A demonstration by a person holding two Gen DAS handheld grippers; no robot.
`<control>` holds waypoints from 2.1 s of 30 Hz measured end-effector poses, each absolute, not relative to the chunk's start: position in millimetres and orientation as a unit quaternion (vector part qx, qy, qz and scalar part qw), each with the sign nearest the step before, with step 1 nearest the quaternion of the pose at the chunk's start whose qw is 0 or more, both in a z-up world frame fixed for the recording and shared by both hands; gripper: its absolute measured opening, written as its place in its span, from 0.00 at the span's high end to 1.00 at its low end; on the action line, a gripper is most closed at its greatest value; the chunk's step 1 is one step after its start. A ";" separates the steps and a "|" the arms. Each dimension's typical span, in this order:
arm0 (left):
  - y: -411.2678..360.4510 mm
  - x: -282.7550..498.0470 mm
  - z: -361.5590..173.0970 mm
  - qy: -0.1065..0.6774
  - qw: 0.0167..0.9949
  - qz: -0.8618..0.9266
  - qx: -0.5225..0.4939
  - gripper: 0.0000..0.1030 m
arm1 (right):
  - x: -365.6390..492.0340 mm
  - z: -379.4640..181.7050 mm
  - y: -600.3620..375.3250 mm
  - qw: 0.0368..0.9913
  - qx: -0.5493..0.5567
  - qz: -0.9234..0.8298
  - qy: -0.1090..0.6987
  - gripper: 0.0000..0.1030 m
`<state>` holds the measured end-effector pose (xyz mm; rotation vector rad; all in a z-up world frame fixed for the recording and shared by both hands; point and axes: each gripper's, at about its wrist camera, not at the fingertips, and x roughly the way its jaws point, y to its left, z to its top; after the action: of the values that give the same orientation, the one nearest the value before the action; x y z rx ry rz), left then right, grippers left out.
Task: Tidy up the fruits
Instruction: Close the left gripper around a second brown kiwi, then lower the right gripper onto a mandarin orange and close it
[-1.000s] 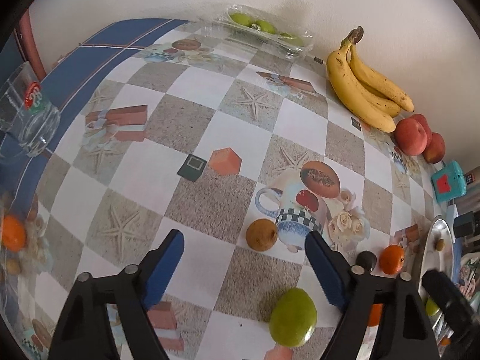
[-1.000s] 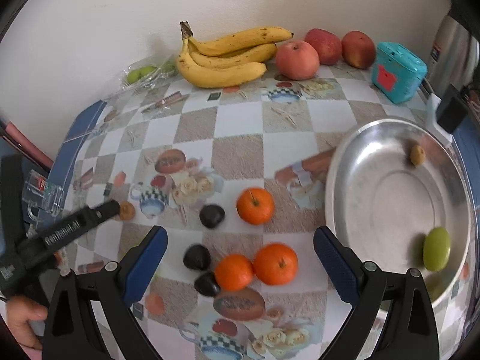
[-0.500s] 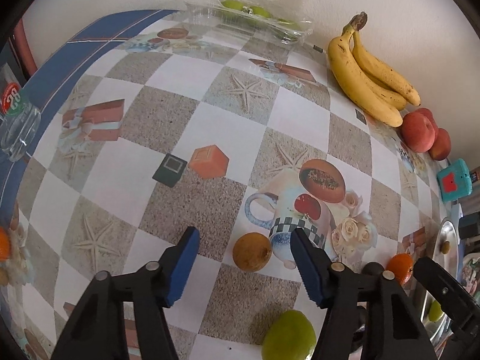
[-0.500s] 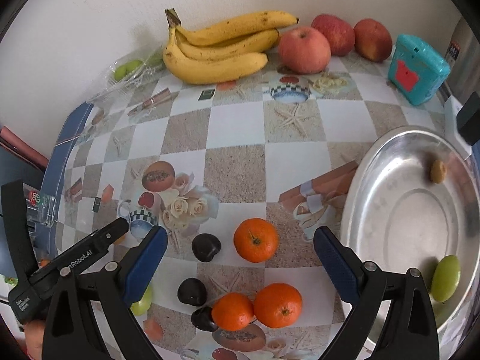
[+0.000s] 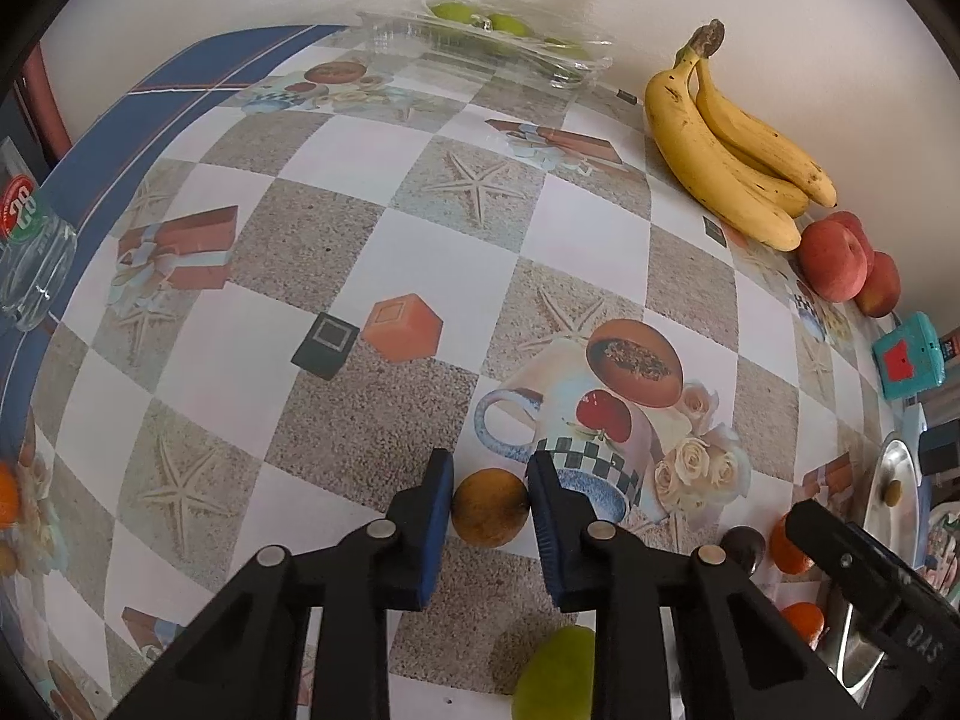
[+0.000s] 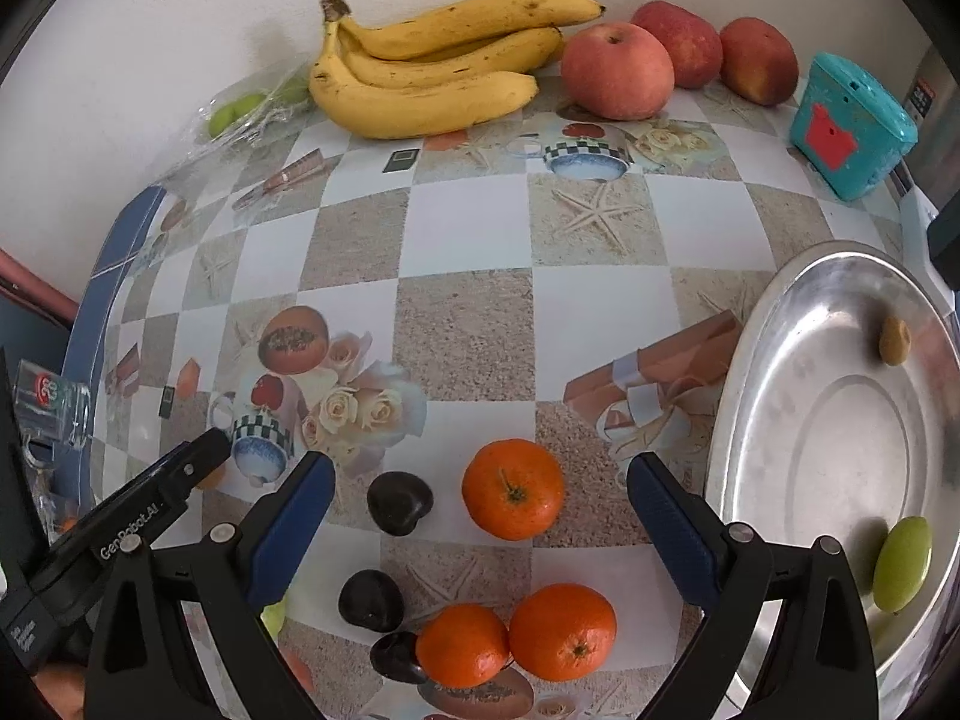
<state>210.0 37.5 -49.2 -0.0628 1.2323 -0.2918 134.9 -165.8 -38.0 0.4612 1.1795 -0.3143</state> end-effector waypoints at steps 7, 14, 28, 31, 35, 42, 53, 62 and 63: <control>37.1 210.1 -49.1 0.575 0.807 -0.135 -0.029 0.73 | 140.6 -45.7 -175.8 0.781 0.237 -0.162 0.555 0.05; 36.7 210.1 -49.2 0.575 0.806 -0.135 -0.030 0.73 | 148.4 -58.2 -175.1 0.759 0.253 -0.192 0.568 0.05; 42.4 209.3 -49.7 0.577 0.803 -0.143 -0.040 0.73 | 167.9 -74.3 -164.1 0.742 0.230 -0.271 0.568 0.02; 40.7 208.7 -49.7 0.575 0.804 -0.145 -0.035 0.73 | 170.9 -78.8 -159.3 0.740 0.206 -0.272 0.580 0.00; 40.3 208.6 -50.0 0.576 0.803 -0.148 -0.038 0.73 | 175.2 -82.5 -158.2 0.731 0.205 -0.259 0.598 0.00; 43.1 209.6 -50.5 0.578 0.800 -0.154 -0.049 0.73 | 183.1 -88.6 -162.2 0.722 0.207 -0.255 0.609 0.00; 43.0 209.8 -50.4 0.577 0.800 -0.155 -0.049 0.73 | 167.0 -79.5 -165.5 0.735 0.226 -0.269 0.579 0.09; 37.2 207.9 -49.7 0.578 0.798 -0.161 -0.044 0.73 | 150.3 -65.8 -162.1 0.746 0.235 -0.259 0.567 0.62; 37.9 208.2 -49.5 0.579 0.798 -0.161 -0.045 0.73 | 149.6 -62.9 -165.5 0.746 0.239 -0.257 0.566 0.62</control>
<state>208.2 37.9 -49.5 -0.0962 1.2426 -0.3460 149.6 -165.5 -62.9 0.5223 1.2395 -0.5617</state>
